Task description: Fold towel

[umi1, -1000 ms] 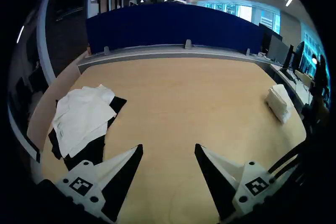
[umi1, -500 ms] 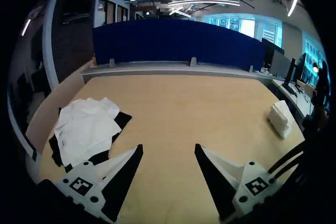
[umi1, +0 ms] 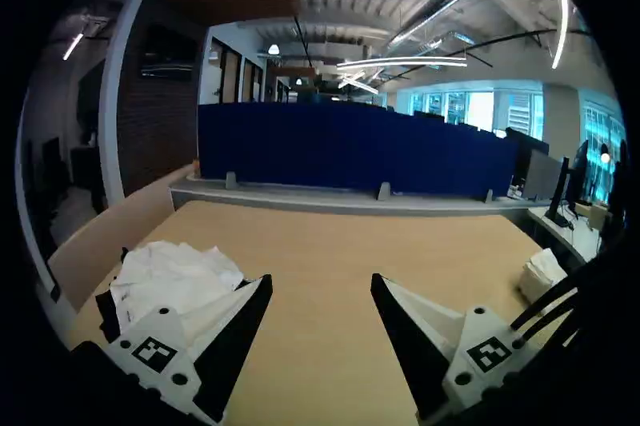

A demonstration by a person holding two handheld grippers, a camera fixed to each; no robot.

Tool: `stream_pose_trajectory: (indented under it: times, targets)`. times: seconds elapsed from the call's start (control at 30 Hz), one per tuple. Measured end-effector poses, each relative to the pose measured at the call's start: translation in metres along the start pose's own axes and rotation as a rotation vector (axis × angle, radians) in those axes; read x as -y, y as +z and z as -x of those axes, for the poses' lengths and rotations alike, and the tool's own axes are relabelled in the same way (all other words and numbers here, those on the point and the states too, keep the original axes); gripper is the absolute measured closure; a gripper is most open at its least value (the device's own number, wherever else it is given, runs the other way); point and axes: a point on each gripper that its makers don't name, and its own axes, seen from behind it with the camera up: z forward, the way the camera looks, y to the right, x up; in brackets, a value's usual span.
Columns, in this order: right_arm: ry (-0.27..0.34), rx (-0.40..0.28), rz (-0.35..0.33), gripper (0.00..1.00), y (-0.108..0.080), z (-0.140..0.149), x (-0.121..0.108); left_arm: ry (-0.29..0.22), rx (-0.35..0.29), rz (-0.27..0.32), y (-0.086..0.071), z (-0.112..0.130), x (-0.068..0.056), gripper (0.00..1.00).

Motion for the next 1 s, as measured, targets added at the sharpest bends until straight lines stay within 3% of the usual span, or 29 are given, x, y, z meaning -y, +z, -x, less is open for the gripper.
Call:
stream_pose_trajectory:
  times: [0.27, 1.0]
  targets:
    - [0.013, -0.002, -0.010, 0.00, -0.007, -0.005, 0.013, 0.008, -0.132, -0.005, -0.004, -0.038, 0.002, 0.09]
    - [0.057, -0.014, -0.003, 0.00, -0.015, -0.019, 0.039, 0.024, -0.207, 0.005, 0.004, -0.059, 0.006, 0.09]
